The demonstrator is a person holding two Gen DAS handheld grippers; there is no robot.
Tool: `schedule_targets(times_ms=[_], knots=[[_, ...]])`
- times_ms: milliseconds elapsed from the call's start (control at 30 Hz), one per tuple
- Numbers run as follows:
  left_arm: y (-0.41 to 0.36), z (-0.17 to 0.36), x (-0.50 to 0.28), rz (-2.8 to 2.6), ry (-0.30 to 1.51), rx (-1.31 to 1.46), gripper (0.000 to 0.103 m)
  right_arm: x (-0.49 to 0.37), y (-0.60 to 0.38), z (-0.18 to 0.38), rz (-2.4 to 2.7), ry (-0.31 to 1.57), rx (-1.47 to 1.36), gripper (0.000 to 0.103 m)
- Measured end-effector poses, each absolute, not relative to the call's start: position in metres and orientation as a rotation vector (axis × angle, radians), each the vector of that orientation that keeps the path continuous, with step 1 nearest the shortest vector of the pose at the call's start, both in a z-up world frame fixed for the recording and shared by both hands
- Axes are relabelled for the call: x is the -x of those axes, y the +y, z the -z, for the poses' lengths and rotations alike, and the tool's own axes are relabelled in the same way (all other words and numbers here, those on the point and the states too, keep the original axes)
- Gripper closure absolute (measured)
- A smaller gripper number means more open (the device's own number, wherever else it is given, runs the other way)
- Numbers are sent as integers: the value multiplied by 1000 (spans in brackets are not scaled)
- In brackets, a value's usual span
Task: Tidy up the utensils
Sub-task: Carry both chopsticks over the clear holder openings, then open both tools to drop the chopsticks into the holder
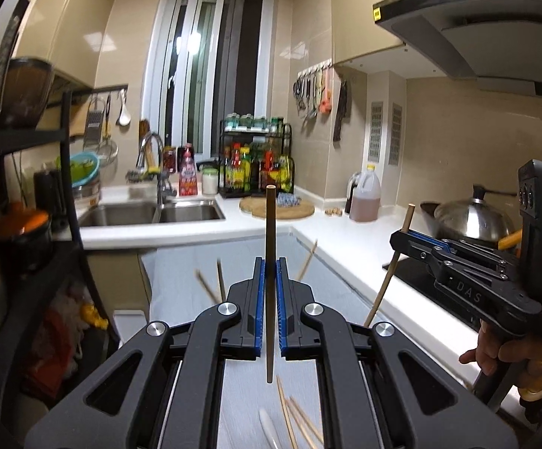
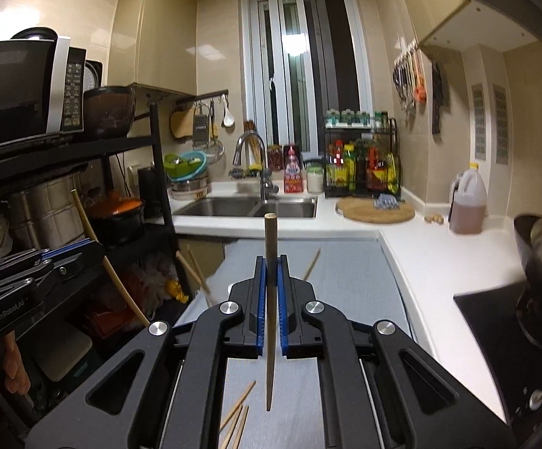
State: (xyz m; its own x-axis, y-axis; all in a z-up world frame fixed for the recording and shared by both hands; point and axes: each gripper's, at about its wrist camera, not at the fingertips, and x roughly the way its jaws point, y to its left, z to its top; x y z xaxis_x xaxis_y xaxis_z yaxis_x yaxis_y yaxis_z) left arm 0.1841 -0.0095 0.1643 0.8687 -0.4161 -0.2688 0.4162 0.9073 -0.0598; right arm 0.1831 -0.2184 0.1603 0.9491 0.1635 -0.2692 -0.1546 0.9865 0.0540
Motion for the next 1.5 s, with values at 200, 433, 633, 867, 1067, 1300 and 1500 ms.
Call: schedule_targets(times_ms=[200,433,633,867,1067,1300,1500], knots=[[-21,-199,-208,442,226,-23,97,-209,-213,-202,-161,175,-12,97],[-34,-211,-245,439,213,-42,97,-255,-211,-221,-142,134,-23,97],[-39,-203,-272,413,210,-57,97,-283,-207,-215,-135,119,-7,97],[-39,-178,-302,393,263,-54,97,-311,-206,-190,-135,165,-14,97],[-39,-159,-316,380,304,-60,97,-325,-207,-170,-139,205,-24,97],[-40,-146,-325,362,339,-63,97,-329,-205,-156,-140,230,-25,96],[-31,-147,-316,262,317,-16,21,-329,-206,-150,-153,267,-46,66]])
